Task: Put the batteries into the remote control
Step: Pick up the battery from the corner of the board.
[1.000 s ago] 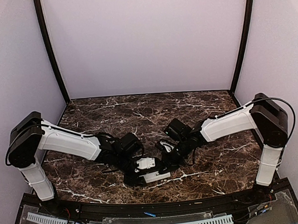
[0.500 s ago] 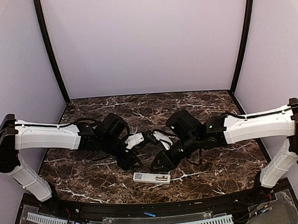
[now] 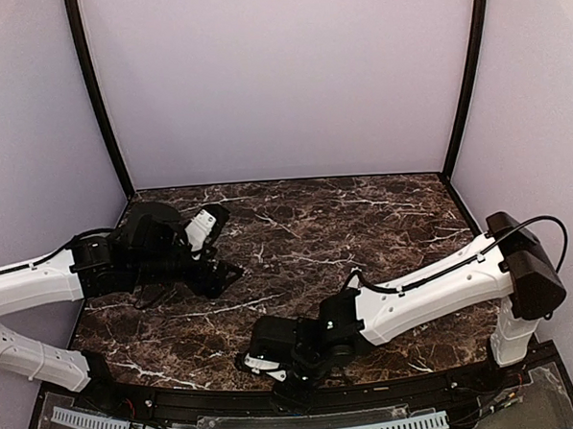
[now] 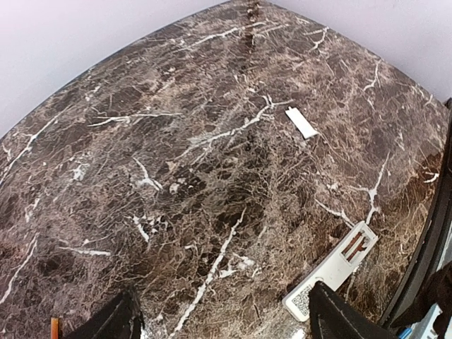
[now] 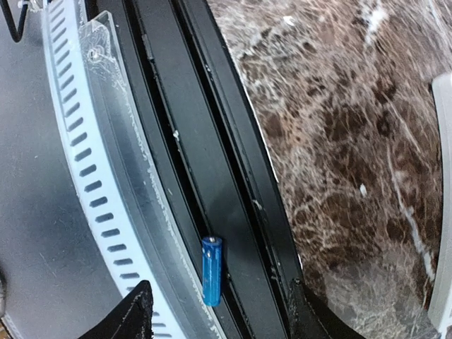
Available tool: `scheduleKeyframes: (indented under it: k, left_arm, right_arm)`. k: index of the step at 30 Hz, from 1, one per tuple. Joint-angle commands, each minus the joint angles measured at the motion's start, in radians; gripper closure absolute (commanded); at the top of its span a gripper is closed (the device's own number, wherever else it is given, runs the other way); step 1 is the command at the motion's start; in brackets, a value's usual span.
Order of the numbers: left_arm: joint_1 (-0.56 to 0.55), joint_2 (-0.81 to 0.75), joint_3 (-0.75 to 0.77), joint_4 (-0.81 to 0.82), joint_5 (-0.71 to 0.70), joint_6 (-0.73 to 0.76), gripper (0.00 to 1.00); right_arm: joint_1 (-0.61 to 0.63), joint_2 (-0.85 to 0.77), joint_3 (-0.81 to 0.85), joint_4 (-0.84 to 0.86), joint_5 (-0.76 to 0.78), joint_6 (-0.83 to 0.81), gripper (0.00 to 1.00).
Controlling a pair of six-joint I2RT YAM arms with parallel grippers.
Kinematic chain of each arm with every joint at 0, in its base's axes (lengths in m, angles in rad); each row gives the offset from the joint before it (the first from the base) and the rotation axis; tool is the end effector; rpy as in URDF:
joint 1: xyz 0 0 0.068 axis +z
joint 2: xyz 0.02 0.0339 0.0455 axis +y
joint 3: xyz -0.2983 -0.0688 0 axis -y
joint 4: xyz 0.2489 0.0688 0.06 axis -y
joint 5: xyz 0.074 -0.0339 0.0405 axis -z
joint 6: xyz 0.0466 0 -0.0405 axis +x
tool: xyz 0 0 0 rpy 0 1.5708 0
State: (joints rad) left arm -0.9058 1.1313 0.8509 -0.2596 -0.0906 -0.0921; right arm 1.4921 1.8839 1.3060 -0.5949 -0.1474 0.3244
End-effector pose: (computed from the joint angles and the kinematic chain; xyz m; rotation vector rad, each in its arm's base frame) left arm 0.1589 -0.1958 0.3103 0.7993 1.9945 -0.4967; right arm 0.0246 0.3990 0.2009 -1.6636 2.4383 0.6033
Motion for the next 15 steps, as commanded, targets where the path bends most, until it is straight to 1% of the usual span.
scheduleKeyframes:
  k: [1, 5, 10, 15]
  left_arm:
    - [0.004, -0.099, -0.027, -0.063, -0.08, -0.068, 0.19]
    - [0.004, -0.181, -0.047, -0.091, -0.086, -0.087, 0.19]
    - [0.003, -0.249, -0.058, -0.088, -0.08, -0.094, 0.19]
    - [0.002, -0.242, -0.05, -0.087, -0.056, -0.088, 0.2]
  right_arm:
    - [0.045, 0.095, 0.136, -0.125, 0.073, 0.009, 0.44]
    - [0.076, 0.17, 0.233, -0.208, 0.11, 0.044, 0.57]
    - [0.101, 0.223, 0.291, -0.283, 0.144, 0.079, 0.65]
    - [0.109, 0.247, 0.303, -0.322, 0.183, 0.101, 0.73]
